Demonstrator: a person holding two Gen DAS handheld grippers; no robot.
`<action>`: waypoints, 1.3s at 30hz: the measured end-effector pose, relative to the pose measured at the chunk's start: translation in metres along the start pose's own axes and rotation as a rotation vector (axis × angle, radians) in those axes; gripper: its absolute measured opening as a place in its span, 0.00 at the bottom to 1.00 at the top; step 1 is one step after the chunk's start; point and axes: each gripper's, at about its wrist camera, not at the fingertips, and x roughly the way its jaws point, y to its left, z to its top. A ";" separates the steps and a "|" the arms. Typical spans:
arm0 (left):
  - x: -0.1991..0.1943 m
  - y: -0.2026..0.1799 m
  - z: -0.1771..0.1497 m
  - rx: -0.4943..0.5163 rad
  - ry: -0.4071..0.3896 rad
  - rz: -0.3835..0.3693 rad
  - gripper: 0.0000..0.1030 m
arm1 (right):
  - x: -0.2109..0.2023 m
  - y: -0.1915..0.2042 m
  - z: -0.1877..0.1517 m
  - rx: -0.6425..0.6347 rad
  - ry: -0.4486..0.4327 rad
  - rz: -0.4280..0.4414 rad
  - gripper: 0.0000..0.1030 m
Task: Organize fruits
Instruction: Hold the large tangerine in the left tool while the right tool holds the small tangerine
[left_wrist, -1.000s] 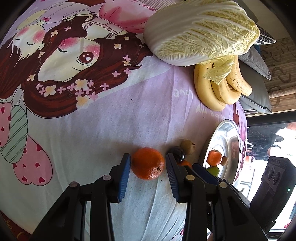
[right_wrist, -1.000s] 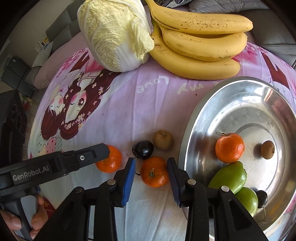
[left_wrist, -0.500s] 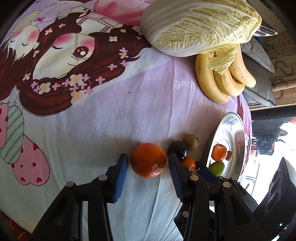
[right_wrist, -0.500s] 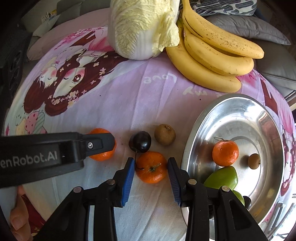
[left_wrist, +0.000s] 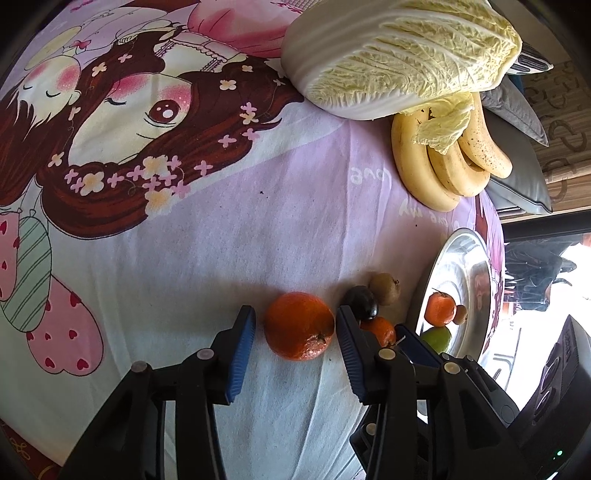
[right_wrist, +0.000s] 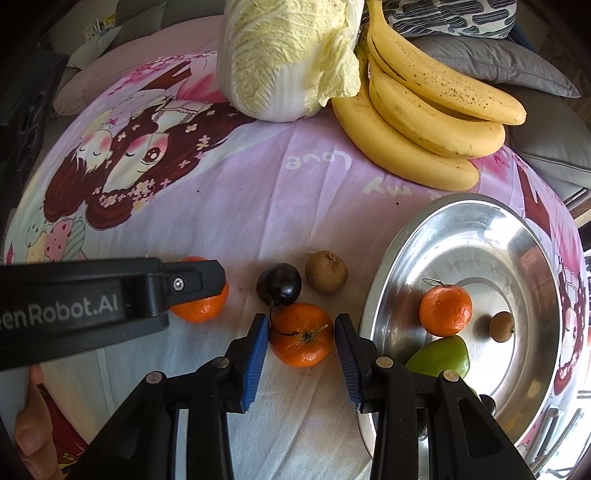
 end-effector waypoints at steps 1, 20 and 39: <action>0.000 0.002 0.001 -0.009 -0.001 -0.005 0.44 | 0.000 -0.002 0.000 0.001 -0.002 0.002 0.40; -0.003 0.007 0.003 -0.044 0.009 -0.018 0.45 | -0.001 -0.006 0.004 0.033 0.011 0.127 0.47; 0.008 -0.008 0.000 0.005 0.040 0.006 0.45 | 0.013 0.001 0.003 0.031 0.045 0.124 0.39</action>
